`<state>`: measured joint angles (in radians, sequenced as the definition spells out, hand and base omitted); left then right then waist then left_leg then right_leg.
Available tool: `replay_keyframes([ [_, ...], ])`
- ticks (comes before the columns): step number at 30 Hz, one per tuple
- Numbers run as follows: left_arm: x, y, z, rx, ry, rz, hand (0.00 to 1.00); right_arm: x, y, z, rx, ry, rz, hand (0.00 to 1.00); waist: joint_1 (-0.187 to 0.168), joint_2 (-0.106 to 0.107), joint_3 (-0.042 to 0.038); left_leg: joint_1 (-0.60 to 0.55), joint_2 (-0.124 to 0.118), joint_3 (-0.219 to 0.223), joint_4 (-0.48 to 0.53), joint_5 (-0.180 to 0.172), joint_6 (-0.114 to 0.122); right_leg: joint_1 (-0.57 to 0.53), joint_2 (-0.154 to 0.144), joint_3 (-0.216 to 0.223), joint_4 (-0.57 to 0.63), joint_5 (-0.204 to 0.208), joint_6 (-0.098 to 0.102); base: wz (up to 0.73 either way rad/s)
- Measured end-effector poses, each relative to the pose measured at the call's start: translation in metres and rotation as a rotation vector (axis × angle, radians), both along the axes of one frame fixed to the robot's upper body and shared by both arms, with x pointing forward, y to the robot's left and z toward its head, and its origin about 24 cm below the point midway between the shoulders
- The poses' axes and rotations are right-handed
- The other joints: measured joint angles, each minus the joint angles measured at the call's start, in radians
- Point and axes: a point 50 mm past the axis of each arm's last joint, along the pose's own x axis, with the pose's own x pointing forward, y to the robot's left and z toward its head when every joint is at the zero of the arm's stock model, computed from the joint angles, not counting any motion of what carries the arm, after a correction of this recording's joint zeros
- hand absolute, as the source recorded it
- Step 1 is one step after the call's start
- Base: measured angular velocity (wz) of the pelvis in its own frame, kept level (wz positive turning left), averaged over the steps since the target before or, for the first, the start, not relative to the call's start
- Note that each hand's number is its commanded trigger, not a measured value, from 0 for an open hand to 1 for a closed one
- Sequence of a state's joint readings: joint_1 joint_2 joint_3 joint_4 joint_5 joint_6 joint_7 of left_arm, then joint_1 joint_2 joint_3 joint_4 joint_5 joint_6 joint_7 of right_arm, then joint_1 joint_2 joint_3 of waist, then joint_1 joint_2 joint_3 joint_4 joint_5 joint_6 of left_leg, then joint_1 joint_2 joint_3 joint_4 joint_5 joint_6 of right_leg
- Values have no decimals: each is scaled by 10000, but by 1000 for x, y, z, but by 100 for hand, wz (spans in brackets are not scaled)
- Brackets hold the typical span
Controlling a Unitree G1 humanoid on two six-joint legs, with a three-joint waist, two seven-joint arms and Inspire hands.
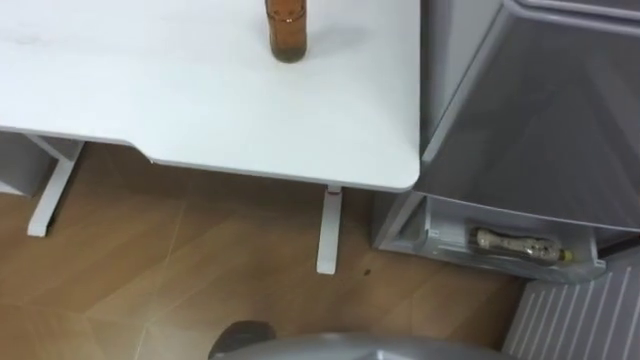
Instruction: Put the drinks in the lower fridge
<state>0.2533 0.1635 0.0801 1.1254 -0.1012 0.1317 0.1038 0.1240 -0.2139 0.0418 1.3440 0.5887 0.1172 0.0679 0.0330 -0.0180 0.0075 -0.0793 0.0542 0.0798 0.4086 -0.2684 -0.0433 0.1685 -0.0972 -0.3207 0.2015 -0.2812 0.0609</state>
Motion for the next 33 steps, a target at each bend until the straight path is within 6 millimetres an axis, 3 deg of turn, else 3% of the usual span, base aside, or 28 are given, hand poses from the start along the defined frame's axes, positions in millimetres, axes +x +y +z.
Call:
replay_keyframes([
  [3,-15,3,1,-42,67,1434,0,-11,-2,1,18,256,-603,0,22,80,-3,103,0,10,-14,-33,-24,97,-11,-67,7,26,16,2],
  [8,-33,12,5,182,-111,4006,0,-12,-5,2,40,259,-1270,0,70,292,18,305,-7,-9,-157,-17,0,287,-19,-73,17,67,28,0],
  [12,-27,26,10,1173,-580,4977,0,-11,-6,2,9,197,-1437,0,82,282,13,353,-139,-102,-368,198,59,278,-105,-127,-56,37,44,9],
  [16,3,47,23,2716,-1911,5432,0,-6,-9,3,-160,199,-915,0,214,283,1,397,-255,-116,-509,329,115,253,-203,-145,13,61,78,3],
  [22,64,78,69,5572,-5057,5105,0,-2,-13,4,-668,123,291,0,324,290,-145,451,-307,-161,-510,335,128,323,-225,-169,18,126,123,1],
  [24,83,81,89,6411,-6156,4926,0,-1,-14,4,-734,48,539,0,332,225,-108,478,-307,-162,-608,334,127,330,-222,-174,13,126,122,0],
  [26,101,85,113,7463,-7434,4432,0,-1,-14,4,-780,-25,830,0,339,246,-128,592,-313,-144,-684,333,125,423,-223,-153,-40,127,122,-2],
  [33,143,76,171,8058,-10894,4223,0,-8,-12,4,-725,29,1251,0,156,273,-125,693,-373,-282,-708,335,129,619,-238,-365,-167,188,137,5],
])
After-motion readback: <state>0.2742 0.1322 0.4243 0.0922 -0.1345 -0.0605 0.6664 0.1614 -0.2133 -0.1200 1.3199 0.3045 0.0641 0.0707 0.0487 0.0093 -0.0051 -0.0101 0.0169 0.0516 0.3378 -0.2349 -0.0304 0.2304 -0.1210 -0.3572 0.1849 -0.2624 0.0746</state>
